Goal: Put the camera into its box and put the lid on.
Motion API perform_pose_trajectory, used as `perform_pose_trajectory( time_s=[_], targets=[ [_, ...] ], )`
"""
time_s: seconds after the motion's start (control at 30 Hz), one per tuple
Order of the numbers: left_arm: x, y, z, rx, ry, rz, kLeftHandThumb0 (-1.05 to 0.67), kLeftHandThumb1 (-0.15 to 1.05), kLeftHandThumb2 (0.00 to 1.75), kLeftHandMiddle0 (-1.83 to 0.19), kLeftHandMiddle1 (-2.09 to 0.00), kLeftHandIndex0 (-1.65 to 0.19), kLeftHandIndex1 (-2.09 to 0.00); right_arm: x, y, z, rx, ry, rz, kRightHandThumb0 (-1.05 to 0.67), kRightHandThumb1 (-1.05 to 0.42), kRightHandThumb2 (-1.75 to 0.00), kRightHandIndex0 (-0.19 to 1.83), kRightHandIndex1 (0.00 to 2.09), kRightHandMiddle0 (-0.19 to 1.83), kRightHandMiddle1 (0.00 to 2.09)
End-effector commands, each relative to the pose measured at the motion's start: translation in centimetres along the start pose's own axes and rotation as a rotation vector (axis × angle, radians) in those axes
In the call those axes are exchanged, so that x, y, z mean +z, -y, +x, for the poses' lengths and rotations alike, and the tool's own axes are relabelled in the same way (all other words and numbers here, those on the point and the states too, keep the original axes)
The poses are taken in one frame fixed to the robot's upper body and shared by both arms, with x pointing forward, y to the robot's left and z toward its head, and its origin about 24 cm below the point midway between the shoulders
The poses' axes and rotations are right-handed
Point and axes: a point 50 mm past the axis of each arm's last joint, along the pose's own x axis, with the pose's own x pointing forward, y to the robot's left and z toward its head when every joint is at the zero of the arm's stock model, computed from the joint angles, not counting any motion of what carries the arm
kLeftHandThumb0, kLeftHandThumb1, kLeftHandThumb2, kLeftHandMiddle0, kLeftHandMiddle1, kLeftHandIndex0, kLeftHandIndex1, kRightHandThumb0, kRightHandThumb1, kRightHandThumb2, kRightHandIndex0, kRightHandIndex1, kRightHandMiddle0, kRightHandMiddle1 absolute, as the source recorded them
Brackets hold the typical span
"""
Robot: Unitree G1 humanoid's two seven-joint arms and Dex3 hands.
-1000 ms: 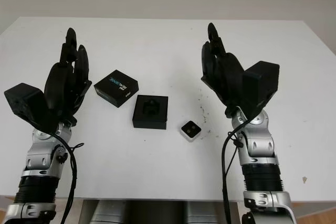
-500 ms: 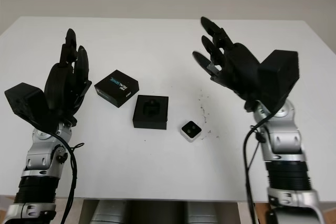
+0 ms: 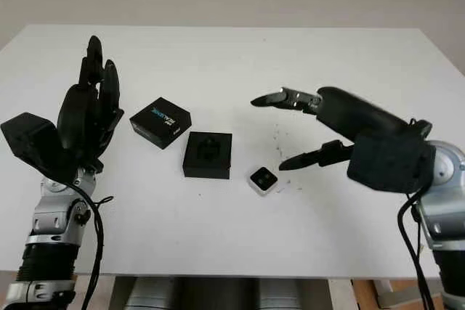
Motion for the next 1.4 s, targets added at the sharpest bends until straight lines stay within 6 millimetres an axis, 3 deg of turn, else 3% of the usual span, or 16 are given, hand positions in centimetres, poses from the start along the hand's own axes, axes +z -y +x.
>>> perform_pose_trajectory(
  time_s=[0.0,0.17,0.27,0.37,0.6,1.37],
  targets=[
    [0.8,-0.1,0.3,-0.009,0.026,0.008,-0.72,1.05,0.57,0.19,0.00,0.19,0.00,0.5,-0.2,-0.1,0.021,0.014,-0.060,-0.47,-0.81,-0.06,0.31,0.12,0.38,0.24],
    [0.8,0.0,0.4,-0.011,0.023,0.004,-0.72,1.05,0.57,0.19,0.00,0.19,0.00,0.5,-1.3,0.5,0.062,0.048,-0.125,-0.45,-0.80,-0.05,0.35,0.13,0.41,0.27],
    [0.7,0.0,0.4,-0.010,0.023,-0.001,-0.73,1.05,0.56,0.19,0.00,0.19,0.00,0.2,-1.9,1.0,0.061,0.072,-0.120,-0.46,-0.78,-0.05,0.39,0.13,0.27,0.60],
    [0.8,0.0,0.3,-0.012,0.022,0.001,-0.73,1.05,0.56,0.19,0.00,0.19,0.00,0.1,-2.2,1.3,0.065,0.076,-0.131,-0.46,-0.78,-0.05,0.42,0.14,0.24,0.74],
    [0.8,0.0,0.1,-0.007,0.015,0.017,-0.74,1.05,0.56,0.19,0.00,0.19,0.00,-0.3,-2.8,1.9,0.105,0.068,-0.197,-0.54,-0.82,-0.06,0.43,0.13,0.25,0.71],
    [0.8,0.2,-0.2,0.003,0.008,0.020,-0.74,1.05,0.56,0.19,0.00,0.19,0.00,-1.7,-4.4,2.5,0.102,0.033,-0.254,-0.48,-0.82,-0.05,0.48,0.12,0.37,0.65]
  ],
)
